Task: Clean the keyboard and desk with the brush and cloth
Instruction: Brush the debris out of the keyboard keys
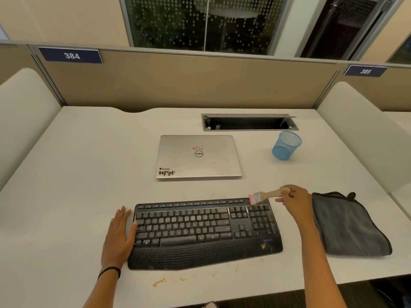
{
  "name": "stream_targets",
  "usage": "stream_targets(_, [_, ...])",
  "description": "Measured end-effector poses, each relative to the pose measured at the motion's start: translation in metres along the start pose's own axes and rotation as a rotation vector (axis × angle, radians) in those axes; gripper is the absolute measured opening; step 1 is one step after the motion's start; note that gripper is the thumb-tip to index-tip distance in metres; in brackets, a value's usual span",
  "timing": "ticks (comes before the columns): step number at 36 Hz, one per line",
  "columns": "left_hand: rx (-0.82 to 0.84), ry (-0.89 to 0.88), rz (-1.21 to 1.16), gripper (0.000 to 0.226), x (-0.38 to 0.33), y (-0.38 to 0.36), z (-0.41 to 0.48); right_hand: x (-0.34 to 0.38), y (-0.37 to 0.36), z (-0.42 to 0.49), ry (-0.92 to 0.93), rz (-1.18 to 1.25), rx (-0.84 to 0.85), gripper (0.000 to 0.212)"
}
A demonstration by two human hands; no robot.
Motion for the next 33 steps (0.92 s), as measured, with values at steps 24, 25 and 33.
stream_targets(24, [0.012, 0.015, 0.021, 0.081, 0.005, -0.004, -0.001, 0.014, -0.017, -0.013, 0.060, -0.123, -0.047, 0.024])
stream_targets(25, [0.012, 0.015, 0.020, 0.081, 0.005, -0.003, -0.001, 0.010, -0.013, -0.010, 0.049, -0.129, -0.071, 0.025])
stream_targets(33, [0.012, 0.013, 0.021, 0.081, 0.004, -0.002, 0.000, -0.006, 0.036, -0.004, -0.022, -0.206, -0.335, 0.028])
Point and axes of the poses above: each hand's wrist, its own z-axis towards the middle knuckle, its own y-axis out of the back of the hand, x = y × z, the point moved 10 cm from there along z, towards the middle knuckle, and after that the axes turned 14 degrees about -y, right-handed, at the moved point
